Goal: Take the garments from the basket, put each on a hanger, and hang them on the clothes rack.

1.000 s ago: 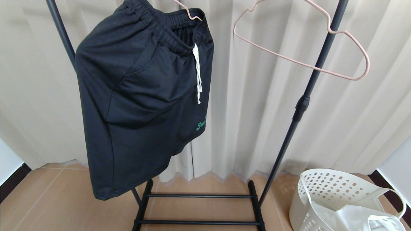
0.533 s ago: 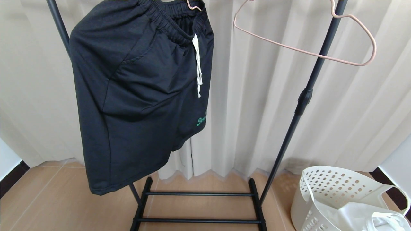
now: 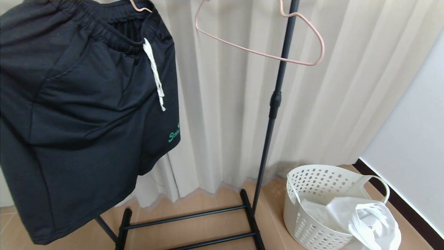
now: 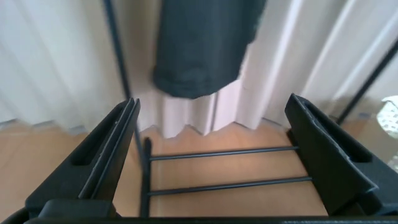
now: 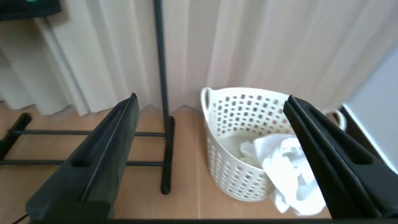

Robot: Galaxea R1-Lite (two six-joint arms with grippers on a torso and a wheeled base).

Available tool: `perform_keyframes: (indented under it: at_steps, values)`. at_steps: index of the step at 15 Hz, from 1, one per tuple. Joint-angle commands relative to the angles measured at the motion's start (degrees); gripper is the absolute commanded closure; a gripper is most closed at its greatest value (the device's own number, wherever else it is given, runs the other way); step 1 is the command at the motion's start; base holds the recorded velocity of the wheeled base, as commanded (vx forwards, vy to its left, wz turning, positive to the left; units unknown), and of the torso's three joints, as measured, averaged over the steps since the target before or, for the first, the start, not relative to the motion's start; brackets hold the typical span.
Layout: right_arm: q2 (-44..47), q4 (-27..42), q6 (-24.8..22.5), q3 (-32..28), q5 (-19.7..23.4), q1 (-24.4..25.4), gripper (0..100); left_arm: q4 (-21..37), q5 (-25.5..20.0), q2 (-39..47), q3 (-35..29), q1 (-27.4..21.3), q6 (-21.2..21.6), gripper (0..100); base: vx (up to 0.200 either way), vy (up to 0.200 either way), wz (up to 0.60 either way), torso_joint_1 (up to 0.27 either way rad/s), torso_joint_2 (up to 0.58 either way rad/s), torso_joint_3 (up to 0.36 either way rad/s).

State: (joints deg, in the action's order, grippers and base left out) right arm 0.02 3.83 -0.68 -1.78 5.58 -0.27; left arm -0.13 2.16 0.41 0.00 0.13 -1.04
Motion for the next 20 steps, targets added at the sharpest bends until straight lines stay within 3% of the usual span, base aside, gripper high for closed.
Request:
perform_keyframes:
  at_steps: [1,9,12,15,20]
  values:
    - [0.0,0.0,0.0,0.0,0.0,0.0,0,0.0,0.0,0.1,0.0,0.0,0.1,0,0.0,-0.2,0.0,0.002,0.0,0.012]
    - [0.0,0.0,0.0,0.0,0.0,0.0,0,0.0,0.0,0.1,0.0,0.0,0.1,0,0.0,-0.2,0.0,0.001,0.0,0.003]
    - [0.0,0.0,0.0,0.0,0.0,0.0,0,0.0,0.0,0.1,0.0,0.0,0.1,0,0.0,-0.2,-0.6,-0.002,0.0,0.004]
    - [0.0,0.0,-0.1,0.0,0.0,0.1,0,0.0,0.0,0.1,0.0,0.0,0.1,0,0.0,0.0,-0.6,0.001,0.0,0.007]
    - [0.0,0.0,-0.1,0.0,0.0,0.0,0,0.0,0.1,0.0,0.0,0.0,-0.1,0,0.0,0.0,-0.12,0.0,0.0,0.0]
